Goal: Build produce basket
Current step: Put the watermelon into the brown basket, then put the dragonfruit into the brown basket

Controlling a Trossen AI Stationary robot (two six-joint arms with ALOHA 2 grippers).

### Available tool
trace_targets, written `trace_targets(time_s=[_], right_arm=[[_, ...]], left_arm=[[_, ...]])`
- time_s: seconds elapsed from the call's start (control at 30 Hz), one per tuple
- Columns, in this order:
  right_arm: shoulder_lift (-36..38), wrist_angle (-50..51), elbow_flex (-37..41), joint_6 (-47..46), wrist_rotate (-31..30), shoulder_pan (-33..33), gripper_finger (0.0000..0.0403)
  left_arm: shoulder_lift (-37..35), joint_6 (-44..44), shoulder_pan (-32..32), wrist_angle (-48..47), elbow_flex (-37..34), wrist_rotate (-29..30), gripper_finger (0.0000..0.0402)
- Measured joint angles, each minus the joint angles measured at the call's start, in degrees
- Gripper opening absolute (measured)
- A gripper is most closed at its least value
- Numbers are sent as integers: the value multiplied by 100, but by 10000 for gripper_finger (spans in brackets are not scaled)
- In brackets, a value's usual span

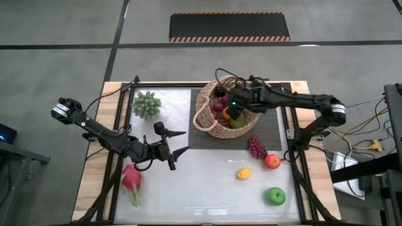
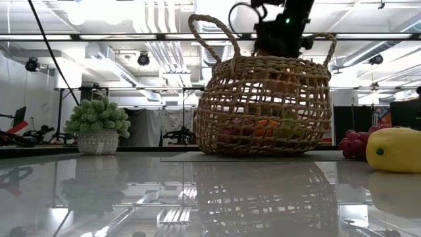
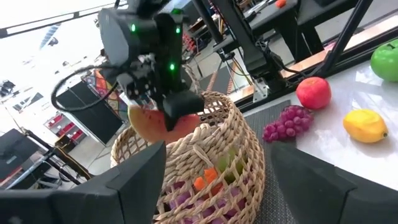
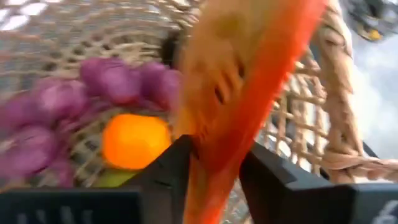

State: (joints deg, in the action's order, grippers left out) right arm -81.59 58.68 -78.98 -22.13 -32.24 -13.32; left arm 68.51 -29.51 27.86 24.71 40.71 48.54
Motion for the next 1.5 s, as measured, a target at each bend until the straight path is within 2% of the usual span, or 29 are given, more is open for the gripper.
trace_targets(time_s=[0.13,0.3,0.53,0.8,1.17,1.3,1.5], right_arm=[[-369,374,-261,-253,-504,-205,167],[-632,694,-745,-280,-470,-268,197],[-479,792,-1145,-280,116,181,196],[-45,599,-1161,-357,71,1025,192],[58,103,-1027,-255,-15,2369,191],[155,-445,-608,113,-563,3229,191],[370,-2176,401,1357,-676,4234,192]], left_arm=[[-2,-97,0,2,-2,58,270],[-4,-118,-7,0,-4,147,270],[2,-90,-7,6,-7,148,270],[7,67,-9,13,-9,145,270],[9,492,-4,28,-9,143,270],[11,1404,25,23,-9,143,270],[431,4196,461,-306,-15,-51,270]])
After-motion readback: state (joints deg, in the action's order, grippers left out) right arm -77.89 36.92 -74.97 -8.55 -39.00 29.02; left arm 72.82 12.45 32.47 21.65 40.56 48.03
